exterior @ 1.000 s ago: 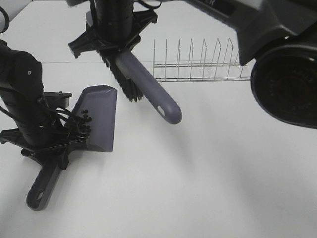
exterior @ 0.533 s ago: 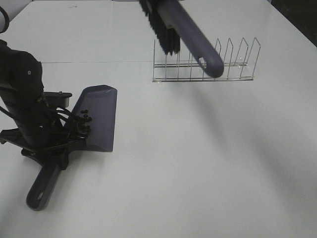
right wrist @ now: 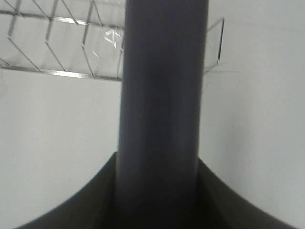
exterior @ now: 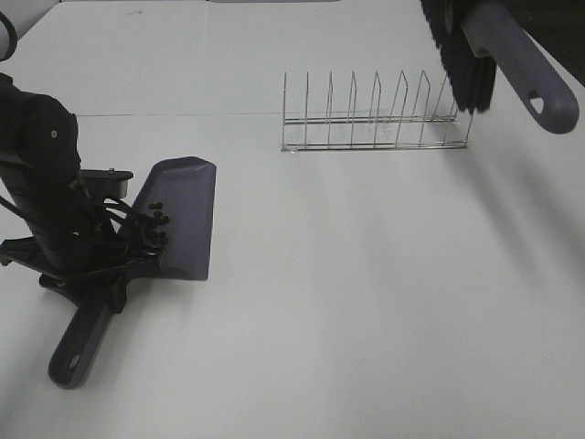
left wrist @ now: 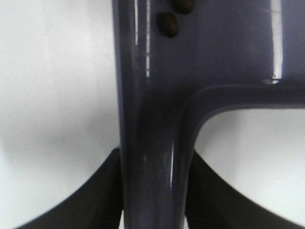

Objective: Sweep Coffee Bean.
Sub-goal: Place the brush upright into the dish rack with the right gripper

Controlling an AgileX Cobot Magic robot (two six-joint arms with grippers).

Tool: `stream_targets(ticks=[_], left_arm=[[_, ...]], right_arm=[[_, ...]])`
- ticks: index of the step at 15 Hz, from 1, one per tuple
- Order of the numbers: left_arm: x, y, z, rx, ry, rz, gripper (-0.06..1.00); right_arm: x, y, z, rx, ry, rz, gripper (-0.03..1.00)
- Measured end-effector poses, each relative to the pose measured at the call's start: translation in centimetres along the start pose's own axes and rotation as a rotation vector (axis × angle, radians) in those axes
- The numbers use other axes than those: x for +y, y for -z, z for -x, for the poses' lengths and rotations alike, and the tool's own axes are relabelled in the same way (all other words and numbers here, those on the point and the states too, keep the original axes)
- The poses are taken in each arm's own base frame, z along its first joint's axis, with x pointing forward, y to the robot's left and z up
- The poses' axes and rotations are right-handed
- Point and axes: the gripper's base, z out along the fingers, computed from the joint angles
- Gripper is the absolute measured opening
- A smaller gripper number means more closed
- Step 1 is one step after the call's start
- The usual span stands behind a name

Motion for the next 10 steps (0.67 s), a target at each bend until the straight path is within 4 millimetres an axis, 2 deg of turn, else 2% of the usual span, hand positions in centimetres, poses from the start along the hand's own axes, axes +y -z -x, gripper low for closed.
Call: stream_targets(ticks=[1, 3, 5, 10], left_arm=[[0.0, 0.0, 0.0, -0.001, 0.002, -0.002, 0.32], [0.0, 0.0, 0.0, -0.002, 0.004, -0.005, 0.32], [-0.1, 0.1, 0.1, -0.007, 0.005, -0.007, 0.32], [-0.3, 0.2, 0.6, -0.014, 0.011, -0.016, 0.32]], right_arm=[[-1.0, -1.4, -0.8, 0.058, -0.043, 0.015, 0.27], [-1.9, -3.7, -2.4, 0.153, -0.071, 0.021, 0.27], [-1.4, -5.3, -3.6, 0.221, -0.072, 0.034, 0.27], [-0.9, -10.0, -4.7, 0.315, -0.025, -0.025, 0.27]])
